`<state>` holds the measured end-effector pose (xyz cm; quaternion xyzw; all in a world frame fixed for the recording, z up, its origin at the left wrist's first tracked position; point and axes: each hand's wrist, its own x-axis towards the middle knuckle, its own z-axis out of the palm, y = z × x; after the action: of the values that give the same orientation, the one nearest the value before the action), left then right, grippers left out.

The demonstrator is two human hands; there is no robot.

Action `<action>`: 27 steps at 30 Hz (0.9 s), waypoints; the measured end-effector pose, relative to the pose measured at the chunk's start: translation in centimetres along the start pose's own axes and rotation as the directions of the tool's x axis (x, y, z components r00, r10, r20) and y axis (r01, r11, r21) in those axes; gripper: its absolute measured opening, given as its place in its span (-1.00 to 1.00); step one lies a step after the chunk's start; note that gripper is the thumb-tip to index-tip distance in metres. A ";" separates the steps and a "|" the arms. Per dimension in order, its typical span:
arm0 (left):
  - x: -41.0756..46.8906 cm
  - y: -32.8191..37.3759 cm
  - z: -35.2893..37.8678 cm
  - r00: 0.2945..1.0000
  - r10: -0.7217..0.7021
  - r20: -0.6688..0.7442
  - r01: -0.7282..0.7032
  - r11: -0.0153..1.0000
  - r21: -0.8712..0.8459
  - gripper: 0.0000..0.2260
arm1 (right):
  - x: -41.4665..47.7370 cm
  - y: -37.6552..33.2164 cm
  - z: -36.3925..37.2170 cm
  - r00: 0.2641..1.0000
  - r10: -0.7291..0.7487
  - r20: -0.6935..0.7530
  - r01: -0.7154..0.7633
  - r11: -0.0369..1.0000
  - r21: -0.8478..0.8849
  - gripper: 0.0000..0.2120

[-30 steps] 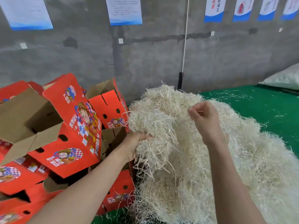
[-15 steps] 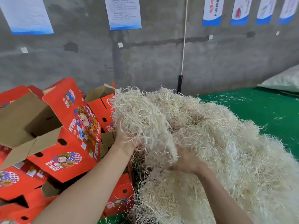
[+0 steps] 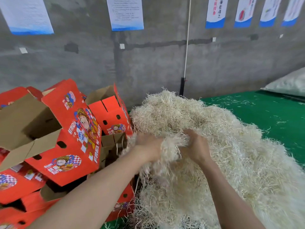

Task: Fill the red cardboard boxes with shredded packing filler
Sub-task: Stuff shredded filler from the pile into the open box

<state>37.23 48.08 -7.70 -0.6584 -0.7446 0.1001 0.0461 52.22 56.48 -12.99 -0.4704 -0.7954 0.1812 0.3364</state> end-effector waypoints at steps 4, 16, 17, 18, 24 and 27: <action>1.5 -2.2 -2.1 0.828 -0.067 -0.557 0.085 0.996 0.005 -0.39 | -0.8 0.5 1.1 0.999 -0.044 -0.020 0.039 0.976 -0.215 -0.64; 1.6 -6.6 -5.2 0.645 -0.324 -0.693 0.107 0.935 -0.338 -0.40 | -4.5 7.2 2.8 0.966 0.251 0.065 -0.210 0.906 -0.367 -0.45; 1.7 -7.1 -6.0 0.611 -0.337 -0.716 0.065 0.923 -0.379 -0.40 | -4.4 7.6 2.9 0.964 0.258 0.069 -0.211 0.893 -0.397 -0.45; 1.7 -7.2 -6.6 0.593 -0.338 -0.730 0.013 0.911 -0.412 -0.41 | -4.0 7.6 3.0 0.968 0.240 0.069 -0.191 0.889 -0.415 -0.47; 2.3 -6.7 -8.4 0.607 -0.753 -0.253 -0.333 0.048 -0.942 -0.66 | -2.6 6.3 3.3 0.960 0.232 0.155 -0.140 0.881 -0.452 -0.44; 2.0 -7.2 -8.6 0.691 -0.722 0.033 -0.266 -0.296 -0.917 -0.81 | -4.2 5.5 3.8 0.930 0.275 0.243 -0.135 0.872 -0.470 -0.41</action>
<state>31.74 50.04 2.10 -0.2265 -0.5848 -0.7459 -0.2243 54.39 55.67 -20.56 -0.5842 -0.8023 0.0989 0.0728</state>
